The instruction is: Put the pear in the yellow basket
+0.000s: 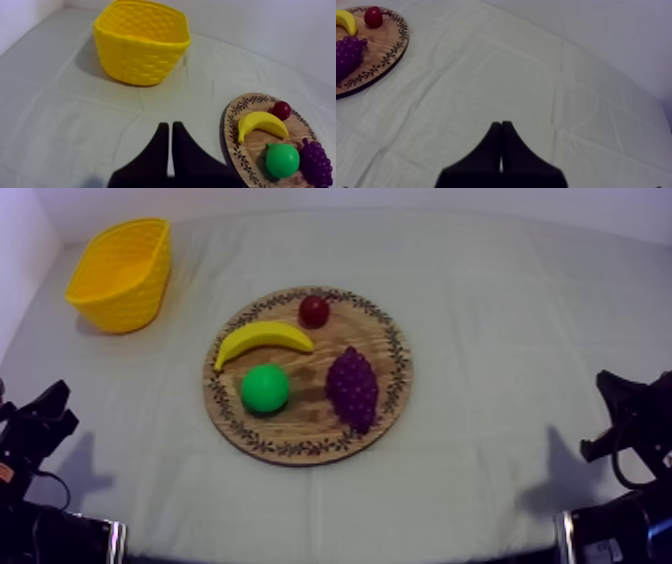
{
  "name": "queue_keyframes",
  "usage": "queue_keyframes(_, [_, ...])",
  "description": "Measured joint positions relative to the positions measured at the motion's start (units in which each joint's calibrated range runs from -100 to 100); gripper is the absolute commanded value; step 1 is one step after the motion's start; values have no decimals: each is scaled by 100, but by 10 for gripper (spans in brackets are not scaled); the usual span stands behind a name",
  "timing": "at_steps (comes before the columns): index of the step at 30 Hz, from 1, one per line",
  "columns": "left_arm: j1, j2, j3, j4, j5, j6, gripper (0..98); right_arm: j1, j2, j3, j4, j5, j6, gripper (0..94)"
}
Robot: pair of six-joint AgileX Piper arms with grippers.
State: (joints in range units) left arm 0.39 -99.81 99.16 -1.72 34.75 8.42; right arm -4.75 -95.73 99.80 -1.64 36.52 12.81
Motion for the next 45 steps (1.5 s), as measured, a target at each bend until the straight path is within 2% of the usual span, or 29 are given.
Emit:
queue_keyframes(23, [0,0,0,0,0,5,0,0,0,0,0,0,0,2])
queue_keyframes(31, [150,-8,0,28,0,-425,0,0,0,0,0,0,0,2])
queue_keyframes(35, [307,70,-34,256,-114,-540,0,0,0,0,0,0,0,2])
queue_keyframes(37, [349,205,-74,450,-205,-599,0,0,0,0,0,0,0,2])
queue_keyframes(42, [469,830,-470,1123,-135,-926,0,0,0,0,0,0,0,2])
queue_keyframes(45, [534,1297,-849,1350,158,-991,0,0,0,0,0,0,0,2])
